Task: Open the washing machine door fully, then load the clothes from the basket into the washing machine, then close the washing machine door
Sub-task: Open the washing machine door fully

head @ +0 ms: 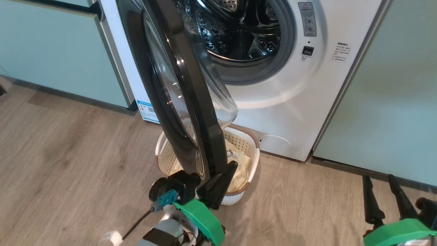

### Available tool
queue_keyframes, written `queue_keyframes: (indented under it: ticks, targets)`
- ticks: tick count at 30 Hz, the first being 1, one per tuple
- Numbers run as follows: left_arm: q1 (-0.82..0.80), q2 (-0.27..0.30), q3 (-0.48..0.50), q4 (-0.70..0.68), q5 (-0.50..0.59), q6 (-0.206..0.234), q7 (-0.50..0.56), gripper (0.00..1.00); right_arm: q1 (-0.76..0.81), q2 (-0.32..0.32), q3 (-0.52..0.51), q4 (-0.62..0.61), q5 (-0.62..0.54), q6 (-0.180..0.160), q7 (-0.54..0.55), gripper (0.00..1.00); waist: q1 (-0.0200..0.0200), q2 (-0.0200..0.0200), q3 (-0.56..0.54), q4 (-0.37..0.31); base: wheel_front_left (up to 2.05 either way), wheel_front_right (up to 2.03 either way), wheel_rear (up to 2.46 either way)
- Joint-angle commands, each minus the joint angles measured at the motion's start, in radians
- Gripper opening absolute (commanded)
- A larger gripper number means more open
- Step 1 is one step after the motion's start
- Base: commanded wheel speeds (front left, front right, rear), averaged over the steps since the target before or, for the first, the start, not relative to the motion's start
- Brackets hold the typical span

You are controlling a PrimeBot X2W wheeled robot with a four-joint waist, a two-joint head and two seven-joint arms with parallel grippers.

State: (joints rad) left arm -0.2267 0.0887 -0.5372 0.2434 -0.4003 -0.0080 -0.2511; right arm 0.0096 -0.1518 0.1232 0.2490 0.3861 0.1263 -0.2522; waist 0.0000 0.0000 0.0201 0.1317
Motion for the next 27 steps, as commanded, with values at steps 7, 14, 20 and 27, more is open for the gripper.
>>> queue_keyframes:
  ticks: [7, 14, 20, 27]
  targets:
    - [-0.039, 0.056, 0.076, -0.038, 0.002, -0.013, -0.011, 0.0, -0.035, -0.01, 0.016, -0.023, 0.0, 0.004, -0.01, 1.0, 0.0, 0.0, -0.004, 0.011, 0.0, 0.0, 0.0]
    - [-0.049, 0.056, 0.062, -0.035, 0.003, -0.027, -0.008, 0.0, -0.037, -0.012, 0.017, -0.021, 0.001, 0.004, -0.01, 1.0, 0.0, 0.0, -0.009, 0.02, 0.0, 0.0, 0.0]
    - [-0.052, 0.07, 0.06, -0.029, -0.001, -0.03, -0.003, 0.0, -0.033, -0.013, 0.013, -0.022, 0.001, 0.004, -0.01, 1.0, 0.0, 0.0, -0.016, 0.029, 0.0, 0.0, 0.0]
    - [-0.05, 0.085, 0.063, -0.042, -0.01, -0.027, 0.003, 0.0, -0.026, -0.006, 0.012, -0.024, -0.002, 0.004, -0.01, 1.0, 0.0, 0.0, -0.023, 0.059, 0.0, 0.0, 0.0]
